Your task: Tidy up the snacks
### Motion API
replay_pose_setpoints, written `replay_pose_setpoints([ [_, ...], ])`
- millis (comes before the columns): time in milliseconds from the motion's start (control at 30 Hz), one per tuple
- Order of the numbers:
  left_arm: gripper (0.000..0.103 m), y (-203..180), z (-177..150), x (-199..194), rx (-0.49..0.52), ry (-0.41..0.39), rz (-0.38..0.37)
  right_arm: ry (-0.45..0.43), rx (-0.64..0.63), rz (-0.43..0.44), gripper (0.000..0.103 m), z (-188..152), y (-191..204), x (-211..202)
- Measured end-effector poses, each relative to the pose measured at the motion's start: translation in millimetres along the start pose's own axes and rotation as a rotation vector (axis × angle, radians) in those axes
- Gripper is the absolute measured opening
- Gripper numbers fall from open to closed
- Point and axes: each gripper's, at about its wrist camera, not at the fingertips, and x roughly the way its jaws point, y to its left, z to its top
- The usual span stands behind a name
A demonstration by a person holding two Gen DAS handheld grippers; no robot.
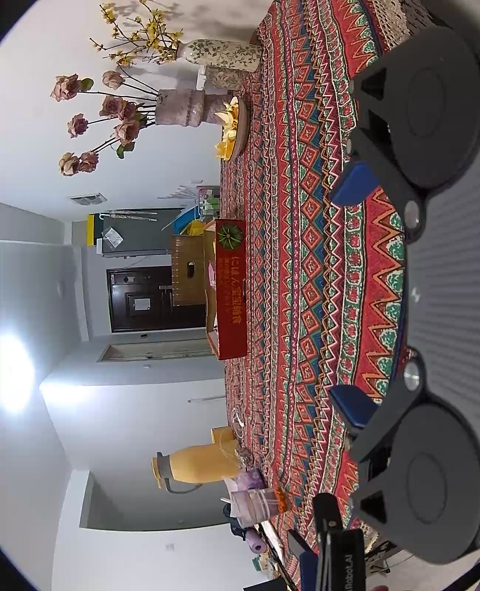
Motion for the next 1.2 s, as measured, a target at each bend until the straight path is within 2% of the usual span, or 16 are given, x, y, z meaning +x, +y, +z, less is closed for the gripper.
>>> replay_pose_setpoints([
  [600, 0.103, -1.0, 1.9, -1.7, 0.001, -0.001, 0.001, 0.010, 0.003, 0.009, 0.103, 0.6, -2.1, 0.5],
  [1200, 0.103, -2.8, 4.5, -7.9, 0.021, -0.026, -0.008, -0.025, -0.029, 0.001, 0.103, 5.4, 3.7, -4.6],
])
